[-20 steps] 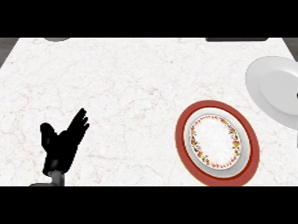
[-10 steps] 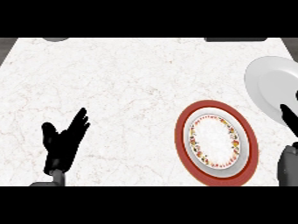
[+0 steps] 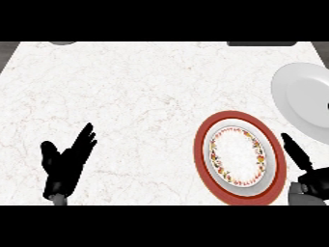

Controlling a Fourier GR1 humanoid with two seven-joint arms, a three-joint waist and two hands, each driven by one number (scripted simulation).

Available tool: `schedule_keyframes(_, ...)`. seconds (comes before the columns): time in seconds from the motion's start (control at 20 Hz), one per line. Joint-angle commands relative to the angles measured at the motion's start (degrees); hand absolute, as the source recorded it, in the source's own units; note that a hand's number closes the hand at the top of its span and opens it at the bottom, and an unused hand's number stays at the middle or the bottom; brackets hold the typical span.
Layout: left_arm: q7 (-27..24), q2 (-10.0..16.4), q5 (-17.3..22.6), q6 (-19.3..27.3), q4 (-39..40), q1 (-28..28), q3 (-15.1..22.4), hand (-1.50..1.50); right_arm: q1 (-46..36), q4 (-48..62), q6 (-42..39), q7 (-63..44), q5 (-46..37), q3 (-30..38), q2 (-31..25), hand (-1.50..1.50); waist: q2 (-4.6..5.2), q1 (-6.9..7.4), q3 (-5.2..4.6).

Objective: Pick the squash from the plate and place it in the plate

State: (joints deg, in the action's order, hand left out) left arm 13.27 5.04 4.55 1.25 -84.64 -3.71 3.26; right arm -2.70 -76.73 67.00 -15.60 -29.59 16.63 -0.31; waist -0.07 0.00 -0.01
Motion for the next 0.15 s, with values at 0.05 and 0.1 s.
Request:
schedule_keyframes(0.05, 0.96, -1.74, -0.95, 1.43, 3.87, 4.86, -0.46, 0.0, 1.22, 1.05, 7.89, -6.63, -4.11, -5.59, 0.3, -1.5, 0.09, -0.07, -0.01)
schedule_keyframes(0.1, -1.28, 0.36, 0.75, -2.11, 0.59, -0.98, -0.67, 0.0, 5.28, -2.3, 10.77, -8.67, -3.96, -10.15, 0.3, -1.5, 0.02, 0.03, -0.02)
